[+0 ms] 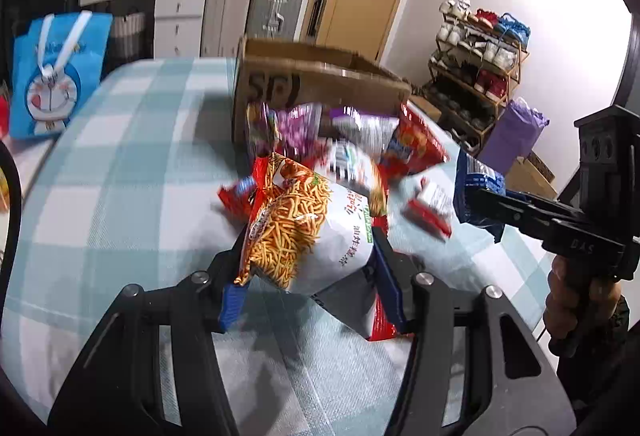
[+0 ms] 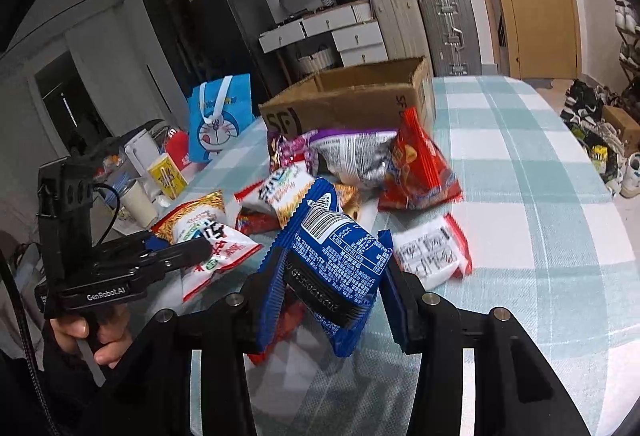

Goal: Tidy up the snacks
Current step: 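Lift both held bags and carry them over the open cardboard box, then open both grippers to drop the bags into the box and withdraw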

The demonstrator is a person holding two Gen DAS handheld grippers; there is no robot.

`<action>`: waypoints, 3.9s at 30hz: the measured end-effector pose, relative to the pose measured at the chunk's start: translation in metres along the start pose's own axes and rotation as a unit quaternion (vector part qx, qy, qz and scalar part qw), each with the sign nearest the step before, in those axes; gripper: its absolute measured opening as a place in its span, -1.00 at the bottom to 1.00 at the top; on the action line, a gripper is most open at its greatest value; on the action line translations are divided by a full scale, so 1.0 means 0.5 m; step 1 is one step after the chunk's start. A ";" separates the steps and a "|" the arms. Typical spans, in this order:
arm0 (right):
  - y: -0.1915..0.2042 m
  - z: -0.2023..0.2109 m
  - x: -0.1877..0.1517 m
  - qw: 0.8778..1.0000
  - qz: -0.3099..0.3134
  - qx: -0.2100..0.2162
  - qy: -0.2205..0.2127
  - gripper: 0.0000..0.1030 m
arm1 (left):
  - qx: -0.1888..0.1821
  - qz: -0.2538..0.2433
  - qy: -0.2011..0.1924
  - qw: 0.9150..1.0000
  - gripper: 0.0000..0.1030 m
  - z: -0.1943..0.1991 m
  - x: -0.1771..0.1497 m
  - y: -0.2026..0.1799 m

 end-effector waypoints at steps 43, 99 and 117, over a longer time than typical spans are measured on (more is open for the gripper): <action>-0.112 -0.111 0.295 0.998 0.011 -0.031 -0.048 -0.12 | 0.041 -0.007 -0.077 0.996 0.02 -0.140 0.388 -0.042; -0.133 -0.190 0.314 0.998 0.063 -0.001 -0.003 0.99 | 0.048 -0.039 -0.035 0.997 0.65 -0.298 0.395 -0.048; -0.141 -0.059 0.138 0.997 0.033 -0.062 0.016 0.99 | 0.077 -0.008 -0.025 0.997 0.97 -0.145 0.184 0.007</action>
Point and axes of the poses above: each gripper's, at about its wrist camera, not at the fingertips, and z roughly against the way its jaws point, y to its left, x to its top, the point moved 6 cm from there along -z, roughly the way its jaws point, and after that the axes turned 11 degrees about z, right-handed, at the moved point
